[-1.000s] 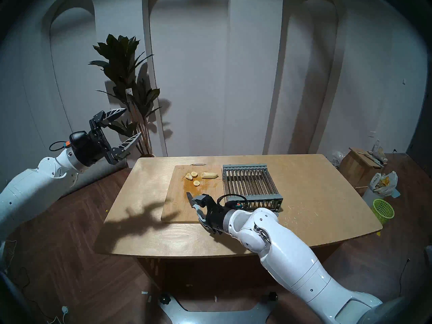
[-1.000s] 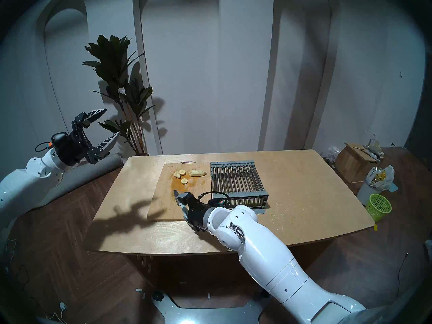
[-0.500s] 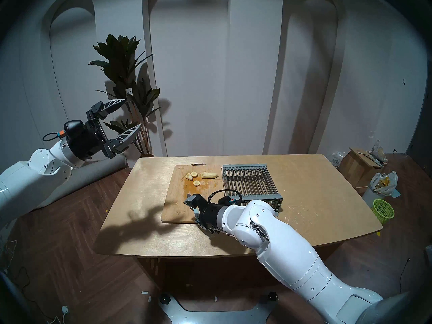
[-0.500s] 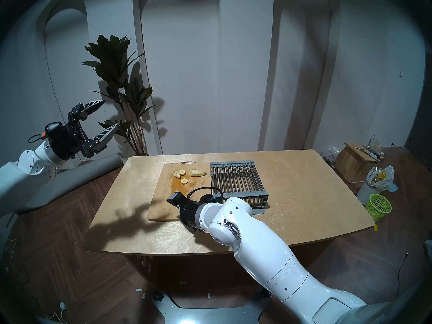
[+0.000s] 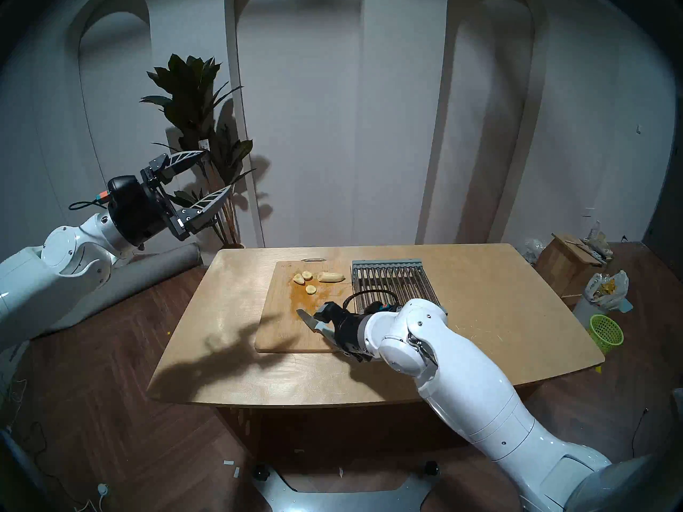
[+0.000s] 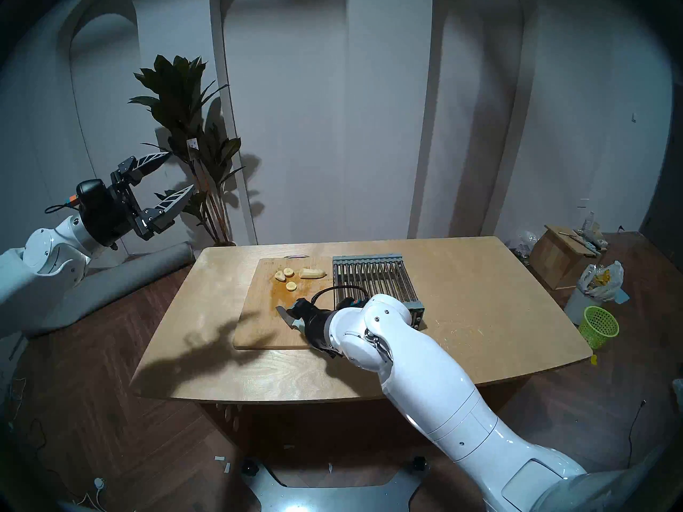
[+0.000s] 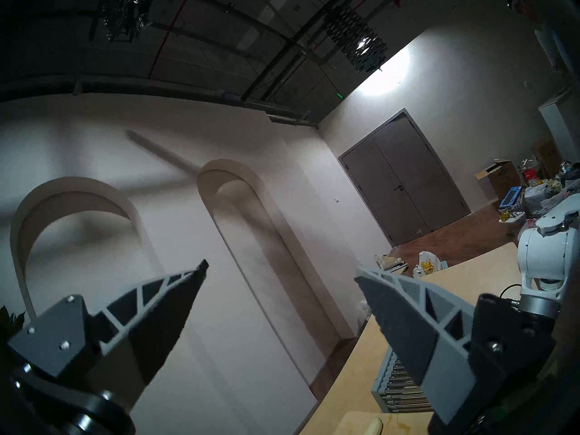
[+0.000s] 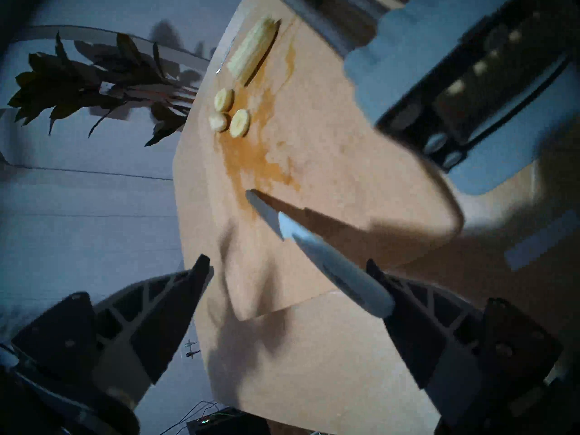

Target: Cut the banana into four pieces on the cutting board

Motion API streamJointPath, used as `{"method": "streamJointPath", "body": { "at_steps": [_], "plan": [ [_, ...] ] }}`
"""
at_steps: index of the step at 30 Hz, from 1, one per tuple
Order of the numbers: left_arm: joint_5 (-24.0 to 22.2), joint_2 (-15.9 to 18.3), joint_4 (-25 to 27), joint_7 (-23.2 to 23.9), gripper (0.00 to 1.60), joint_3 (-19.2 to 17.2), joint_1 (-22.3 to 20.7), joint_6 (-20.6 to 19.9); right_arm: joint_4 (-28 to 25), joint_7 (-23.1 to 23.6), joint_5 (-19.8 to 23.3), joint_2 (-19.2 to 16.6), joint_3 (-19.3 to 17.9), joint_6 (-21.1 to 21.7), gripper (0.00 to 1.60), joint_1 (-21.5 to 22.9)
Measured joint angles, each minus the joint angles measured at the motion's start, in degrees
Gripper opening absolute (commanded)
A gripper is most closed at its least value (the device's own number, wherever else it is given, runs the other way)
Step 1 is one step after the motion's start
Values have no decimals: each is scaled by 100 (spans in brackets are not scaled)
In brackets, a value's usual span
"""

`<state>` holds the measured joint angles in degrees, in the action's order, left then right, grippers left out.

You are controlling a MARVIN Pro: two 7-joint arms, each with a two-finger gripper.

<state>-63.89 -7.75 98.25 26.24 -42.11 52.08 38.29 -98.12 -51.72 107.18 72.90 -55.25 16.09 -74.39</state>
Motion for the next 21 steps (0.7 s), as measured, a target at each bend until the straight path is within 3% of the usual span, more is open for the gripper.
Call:
{"method": "streamJointPath", "body": {
  "at_steps": [11,21],
  "plan": [
    [397,94,434,-1039,160,15,182,-850,600,-570,210,251,27,14,160,481],
    [687,136,641,-2000,160,-107,351,-1380,814,-1133,295,444,245,148,160,860]
  ]
}}
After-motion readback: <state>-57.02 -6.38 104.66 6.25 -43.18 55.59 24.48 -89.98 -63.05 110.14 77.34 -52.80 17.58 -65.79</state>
